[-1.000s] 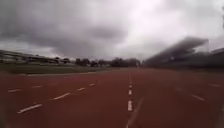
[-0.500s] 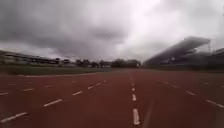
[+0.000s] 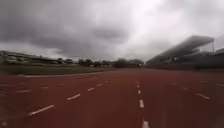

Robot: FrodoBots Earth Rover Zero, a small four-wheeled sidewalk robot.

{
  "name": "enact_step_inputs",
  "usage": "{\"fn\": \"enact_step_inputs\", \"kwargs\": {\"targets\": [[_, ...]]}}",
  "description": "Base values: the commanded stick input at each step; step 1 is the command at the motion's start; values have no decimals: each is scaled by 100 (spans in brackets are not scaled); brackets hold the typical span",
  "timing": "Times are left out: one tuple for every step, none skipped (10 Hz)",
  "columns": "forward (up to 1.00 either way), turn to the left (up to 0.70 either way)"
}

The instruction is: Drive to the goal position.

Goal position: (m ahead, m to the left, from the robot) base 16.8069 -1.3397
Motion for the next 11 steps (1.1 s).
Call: {"fn": "enact_step_inputs", "kwargs": {"targets": [[70, -1], [70, -16], [70, -26], [70, -33], [70, -30], [70, -25], [70, 11], [70, 8], [70, 3], [70, 0], [70, 0]]}}
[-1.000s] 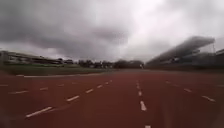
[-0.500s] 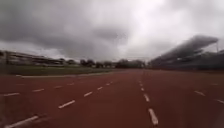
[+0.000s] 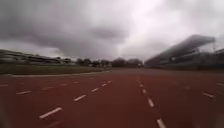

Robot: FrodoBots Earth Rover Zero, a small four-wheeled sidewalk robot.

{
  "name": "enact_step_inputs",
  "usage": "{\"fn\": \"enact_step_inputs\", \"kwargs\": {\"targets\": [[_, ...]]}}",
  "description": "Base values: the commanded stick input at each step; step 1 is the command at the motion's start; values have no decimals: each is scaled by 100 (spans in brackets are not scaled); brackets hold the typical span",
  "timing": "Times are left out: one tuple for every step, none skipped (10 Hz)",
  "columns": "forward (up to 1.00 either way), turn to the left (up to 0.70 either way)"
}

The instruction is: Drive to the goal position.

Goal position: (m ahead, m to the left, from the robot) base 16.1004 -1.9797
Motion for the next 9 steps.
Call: {"fn": "enact_step_inputs", "kwargs": {"targets": [[70, 0], [70, 0], [70, 6], [70, 10], [70, 4], [70, 9], [70, 32], [70, 19], [70, 0]]}}
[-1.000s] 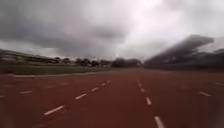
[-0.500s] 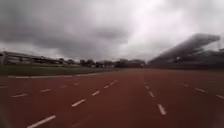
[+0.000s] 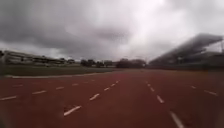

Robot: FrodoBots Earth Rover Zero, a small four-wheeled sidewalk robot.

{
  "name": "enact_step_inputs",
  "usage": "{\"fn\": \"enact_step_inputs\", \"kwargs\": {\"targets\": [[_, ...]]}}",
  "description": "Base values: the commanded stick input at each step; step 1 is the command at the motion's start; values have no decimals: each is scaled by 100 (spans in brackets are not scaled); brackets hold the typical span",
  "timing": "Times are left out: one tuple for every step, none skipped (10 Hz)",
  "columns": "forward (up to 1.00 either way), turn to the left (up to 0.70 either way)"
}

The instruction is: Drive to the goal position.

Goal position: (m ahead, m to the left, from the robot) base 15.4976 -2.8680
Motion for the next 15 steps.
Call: {"fn": "enact_step_inputs", "kwargs": {"targets": [[70, 6], [70, 2], [70, 0], [70, 4], [70, 4], [70, 14], [70, 12], [70, 4], [70, 0], [70, 0], [70, 0], [70, 0], [70, 0], [70, 0], [70, 0]]}}
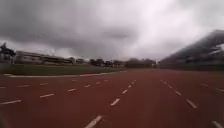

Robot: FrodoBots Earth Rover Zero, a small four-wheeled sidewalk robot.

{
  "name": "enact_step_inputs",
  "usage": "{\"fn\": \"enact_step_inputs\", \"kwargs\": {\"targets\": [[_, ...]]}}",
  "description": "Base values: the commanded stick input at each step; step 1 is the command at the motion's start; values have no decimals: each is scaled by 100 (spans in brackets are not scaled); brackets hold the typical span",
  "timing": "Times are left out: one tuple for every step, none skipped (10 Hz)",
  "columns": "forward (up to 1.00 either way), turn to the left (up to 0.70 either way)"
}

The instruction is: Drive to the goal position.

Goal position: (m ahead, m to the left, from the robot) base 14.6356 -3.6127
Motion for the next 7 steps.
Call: {"fn": "enact_step_inputs", "kwargs": {"targets": [[70, 12], [70, 7], [70, 4], [70, 7], [70, 7], [70, 0], [70, 0]]}}
